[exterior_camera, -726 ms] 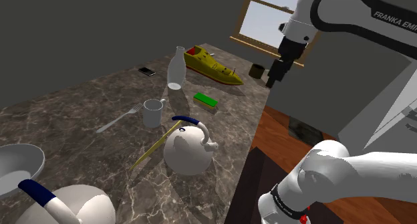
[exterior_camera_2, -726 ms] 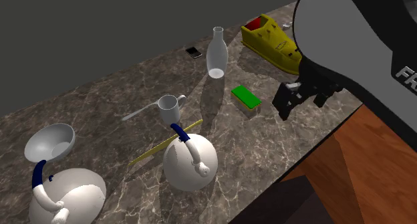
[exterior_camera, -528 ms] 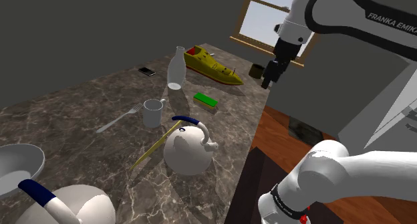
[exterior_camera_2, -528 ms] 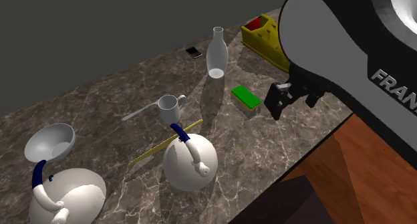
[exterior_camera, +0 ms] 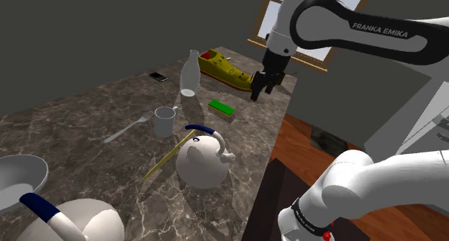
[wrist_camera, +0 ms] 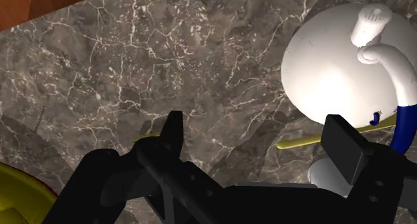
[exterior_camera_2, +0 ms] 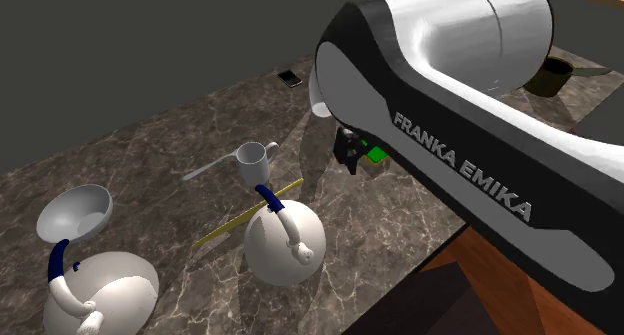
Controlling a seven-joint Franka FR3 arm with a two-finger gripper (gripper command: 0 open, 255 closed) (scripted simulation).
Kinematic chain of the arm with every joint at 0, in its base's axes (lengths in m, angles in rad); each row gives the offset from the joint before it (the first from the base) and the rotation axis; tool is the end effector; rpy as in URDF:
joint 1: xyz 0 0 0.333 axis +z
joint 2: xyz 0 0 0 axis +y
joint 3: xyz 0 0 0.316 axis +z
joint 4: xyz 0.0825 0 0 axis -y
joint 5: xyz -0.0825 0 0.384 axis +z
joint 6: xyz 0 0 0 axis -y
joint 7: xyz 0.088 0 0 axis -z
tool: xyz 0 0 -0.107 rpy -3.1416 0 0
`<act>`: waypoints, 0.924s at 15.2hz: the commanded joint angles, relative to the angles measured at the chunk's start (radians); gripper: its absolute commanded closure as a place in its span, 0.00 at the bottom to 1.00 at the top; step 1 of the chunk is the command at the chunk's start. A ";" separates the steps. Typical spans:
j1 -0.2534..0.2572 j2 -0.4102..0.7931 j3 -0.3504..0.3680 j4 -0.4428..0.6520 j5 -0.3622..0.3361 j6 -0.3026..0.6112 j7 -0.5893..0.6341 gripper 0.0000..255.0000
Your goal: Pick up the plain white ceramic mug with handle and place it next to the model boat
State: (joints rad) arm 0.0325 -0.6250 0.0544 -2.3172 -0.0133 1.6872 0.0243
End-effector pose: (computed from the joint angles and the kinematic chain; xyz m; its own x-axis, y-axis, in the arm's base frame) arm 0.3593 0.0337 0.5652 0.9985 0.0537 -0.0047 0.0538 -0.9975 0.0451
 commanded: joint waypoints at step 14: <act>0.047 0.445 0.183 0.180 0.022 0.300 0.279 0.00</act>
State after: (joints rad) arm 0.0776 -0.2142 0.2274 -2.1569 0.0137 1.9705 0.2837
